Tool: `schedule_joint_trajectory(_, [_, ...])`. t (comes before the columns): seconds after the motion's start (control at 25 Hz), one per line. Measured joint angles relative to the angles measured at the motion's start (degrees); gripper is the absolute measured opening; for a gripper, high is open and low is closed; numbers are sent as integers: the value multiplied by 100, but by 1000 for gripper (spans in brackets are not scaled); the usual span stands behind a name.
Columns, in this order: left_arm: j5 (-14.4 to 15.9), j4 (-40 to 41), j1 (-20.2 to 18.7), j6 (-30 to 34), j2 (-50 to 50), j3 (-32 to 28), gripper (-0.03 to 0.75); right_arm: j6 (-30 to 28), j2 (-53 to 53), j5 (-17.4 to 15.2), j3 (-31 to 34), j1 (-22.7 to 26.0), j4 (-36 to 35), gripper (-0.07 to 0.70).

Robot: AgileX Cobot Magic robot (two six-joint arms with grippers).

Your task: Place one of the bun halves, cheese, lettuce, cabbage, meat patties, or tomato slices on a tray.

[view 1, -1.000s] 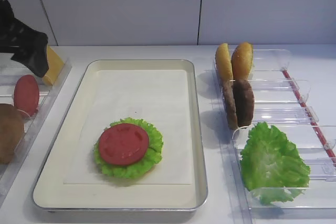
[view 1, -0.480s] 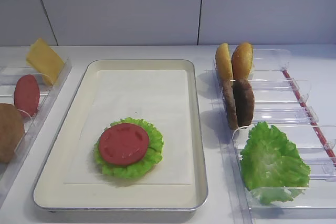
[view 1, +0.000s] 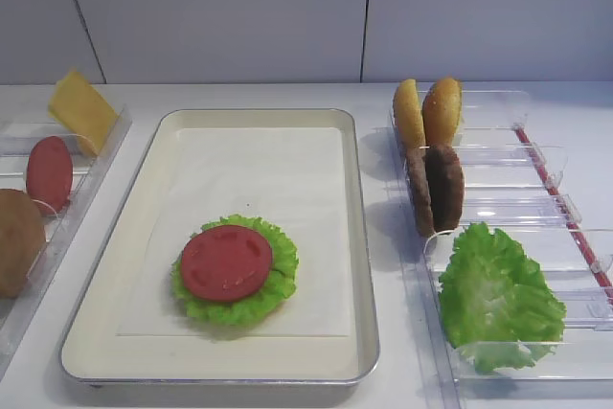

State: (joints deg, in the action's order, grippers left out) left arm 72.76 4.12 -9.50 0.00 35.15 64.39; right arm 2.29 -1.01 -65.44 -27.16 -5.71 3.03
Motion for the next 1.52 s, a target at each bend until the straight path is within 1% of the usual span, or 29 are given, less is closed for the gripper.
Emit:
schedule_joint_trajectory(0.16, [13,0,0,-174,-955,-867,619,0,0,0,0,0,0,512])
schedule_joint_trajectory(0.44, [43,0,0,-213,-2446,-2048,618,0,0,0,0,0,0,512])
schedule_joint_trajectory(0.72, [66,-12,4,-228,-3553,-3291,618,14,0,0,0,0,0,512])
schedule_joint_trajectory(0.8, [95,-24,4,-228,-3593,-3386,610,14,0,0,0,0,0,512])
schedule_joint_trajectory(0.88, [13,-24,4,-213,-3614,-3409,594,14,0,0,0,0,0,512])
schedule_joint_trajectory(1.08, [-368,-96,13,-96,-3622,-3602,533,14,0,0,0,0,0,512])
schedule_joint_trajectory(1.28, [-471,-144,17,31,-3622,-3628,495,14,0,0,0,0,0,512])
schedule_joint_trajectory(1.52, [-479,-65,17,0,-3622,-3628,473,-8,0,0,0,0,0,512])
